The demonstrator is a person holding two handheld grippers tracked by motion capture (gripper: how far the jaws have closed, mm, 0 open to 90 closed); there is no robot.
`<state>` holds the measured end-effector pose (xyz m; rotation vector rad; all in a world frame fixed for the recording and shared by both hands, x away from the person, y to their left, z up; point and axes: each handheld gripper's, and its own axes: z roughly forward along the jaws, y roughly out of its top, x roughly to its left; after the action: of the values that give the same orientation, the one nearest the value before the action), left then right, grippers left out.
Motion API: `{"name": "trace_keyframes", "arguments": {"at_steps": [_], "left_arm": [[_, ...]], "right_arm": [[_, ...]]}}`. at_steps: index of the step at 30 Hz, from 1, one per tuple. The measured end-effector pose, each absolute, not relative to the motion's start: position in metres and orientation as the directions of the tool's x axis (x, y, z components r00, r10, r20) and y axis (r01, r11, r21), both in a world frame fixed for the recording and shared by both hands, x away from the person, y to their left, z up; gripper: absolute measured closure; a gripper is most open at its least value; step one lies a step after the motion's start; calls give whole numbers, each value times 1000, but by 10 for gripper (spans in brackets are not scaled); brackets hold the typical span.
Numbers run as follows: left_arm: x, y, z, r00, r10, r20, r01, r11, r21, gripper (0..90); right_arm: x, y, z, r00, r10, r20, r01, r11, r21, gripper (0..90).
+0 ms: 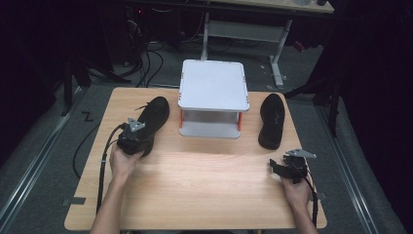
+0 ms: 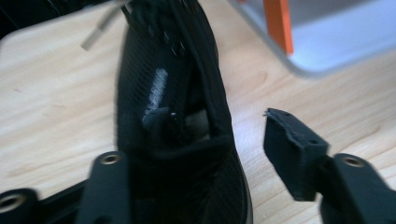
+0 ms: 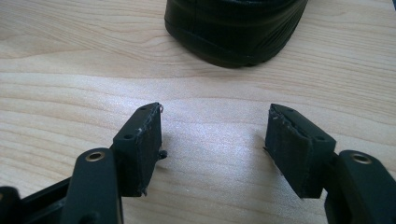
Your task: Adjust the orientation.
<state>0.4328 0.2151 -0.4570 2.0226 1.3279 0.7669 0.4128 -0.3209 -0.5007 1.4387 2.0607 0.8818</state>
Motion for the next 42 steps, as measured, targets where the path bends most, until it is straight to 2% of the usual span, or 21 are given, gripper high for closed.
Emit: {"name": "trace_keyframes", "arguments": {"at_steps": [2, 3, 8, 10, 11, 12, 23, 33, 42], "left_arm": [[436, 213, -462, 336, 924, 184, 588, -358, 726, 544], [436, 214, -462, 337, 925, 175, 587, -352, 729, 591], [437, 219, -463, 390, 906, 166, 574, -380, 725, 679], [438, 223, -462, 398, 910, 117, 581, -349, 735, 722], [438, 225, -462, 413, 907, 79, 582, -330, 743, 795], [438, 224, -461, 408, 910, 78, 582, -325, 745, 843], [429, 219, -454, 416, 900, 129, 557, -364, 746, 863], [400, 218, -427, 443, 883, 155, 488, -382, 784, 865], [368, 223, -416, 452, 879, 151, 468, -378, 799, 864]], "right_arm": [[413, -321, -501, -338, 941, -18, 637, 243, 732, 363], [413, -321, -501, -338, 941, -18, 637, 243, 732, 362], [413, -321, -501, -338, 941, -18, 637, 243, 732, 362], [413, -321, -501, -338, 941, -18, 637, 243, 732, 362], [413, -321, -501, -338, 941, -18, 637, 243, 732, 362], [413, -321, -501, -340, 940, -18, 636, 244, 732, 362], [413, -321, -501, -340, 940, -16, 637, 243, 731, 357], [413, -321, -501, -343, 939, -17, 636, 245, 732, 355], [413, -321, -501, -344, 939, -15, 636, 245, 731, 350]]}}
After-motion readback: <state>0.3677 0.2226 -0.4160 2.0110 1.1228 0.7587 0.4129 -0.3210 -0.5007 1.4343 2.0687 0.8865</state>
